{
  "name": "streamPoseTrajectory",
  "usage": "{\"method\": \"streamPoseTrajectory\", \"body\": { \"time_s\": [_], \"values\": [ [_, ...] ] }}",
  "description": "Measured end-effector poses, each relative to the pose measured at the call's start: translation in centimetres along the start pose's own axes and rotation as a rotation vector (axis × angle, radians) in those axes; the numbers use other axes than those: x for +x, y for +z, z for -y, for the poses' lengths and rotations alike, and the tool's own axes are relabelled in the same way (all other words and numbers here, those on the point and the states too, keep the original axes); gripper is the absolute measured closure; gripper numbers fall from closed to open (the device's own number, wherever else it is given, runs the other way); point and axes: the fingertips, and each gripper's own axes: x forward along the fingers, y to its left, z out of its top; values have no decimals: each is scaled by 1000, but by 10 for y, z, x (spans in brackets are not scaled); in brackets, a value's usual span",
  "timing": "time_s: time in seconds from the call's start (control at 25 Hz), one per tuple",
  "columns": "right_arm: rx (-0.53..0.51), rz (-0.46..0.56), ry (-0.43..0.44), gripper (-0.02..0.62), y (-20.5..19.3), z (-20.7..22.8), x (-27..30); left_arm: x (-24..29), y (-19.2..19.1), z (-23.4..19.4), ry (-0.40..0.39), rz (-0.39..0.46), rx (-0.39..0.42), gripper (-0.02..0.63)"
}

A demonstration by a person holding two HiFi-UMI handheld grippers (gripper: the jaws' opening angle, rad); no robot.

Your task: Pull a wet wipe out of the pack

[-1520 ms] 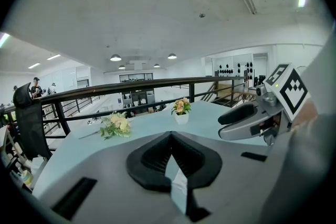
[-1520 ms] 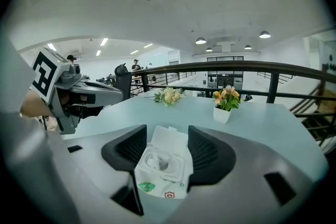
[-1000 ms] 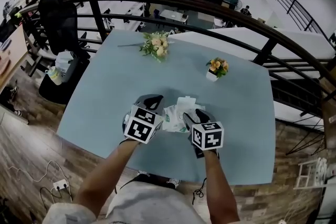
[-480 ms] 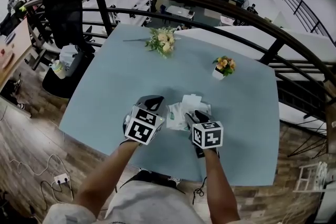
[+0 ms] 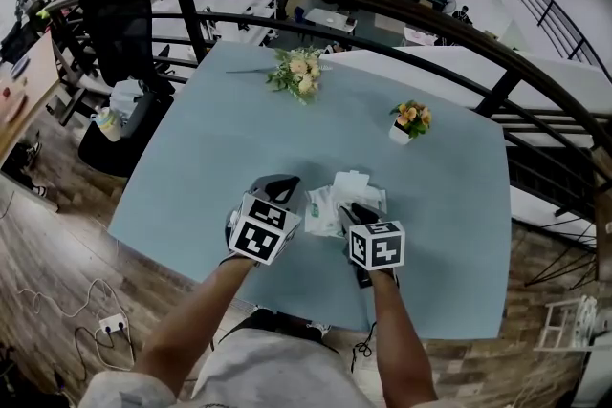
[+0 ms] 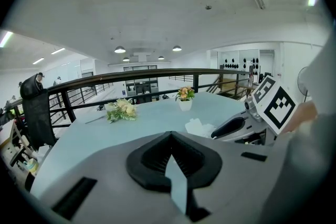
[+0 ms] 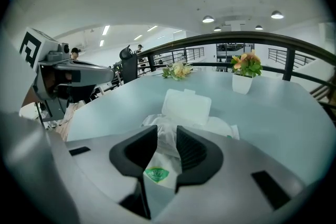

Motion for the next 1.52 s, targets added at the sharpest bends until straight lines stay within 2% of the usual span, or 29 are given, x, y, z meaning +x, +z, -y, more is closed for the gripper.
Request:
{"method": "streamPoseTrajectory", "body": {
  "time_s": [0.12, 0.2, 0.72, 1.52],
  "values": [
    [-3, -2, 7, 502, -1, -1, 2, 1, -1, -1, 1, -2, 0, 612],
    [-7, -4, 4, 549, -1, 0, 2, 1, -2, -1, 3, -4, -1, 612],
    [-9, -2, -1, 578, -3, -2, 1, 0, -5, -2, 5, -4, 3, 612],
    [-4, 36, -22, 581, 10, 6, -13, 5, 0, 3, -11, -2, 18, 612]
  ]
}}
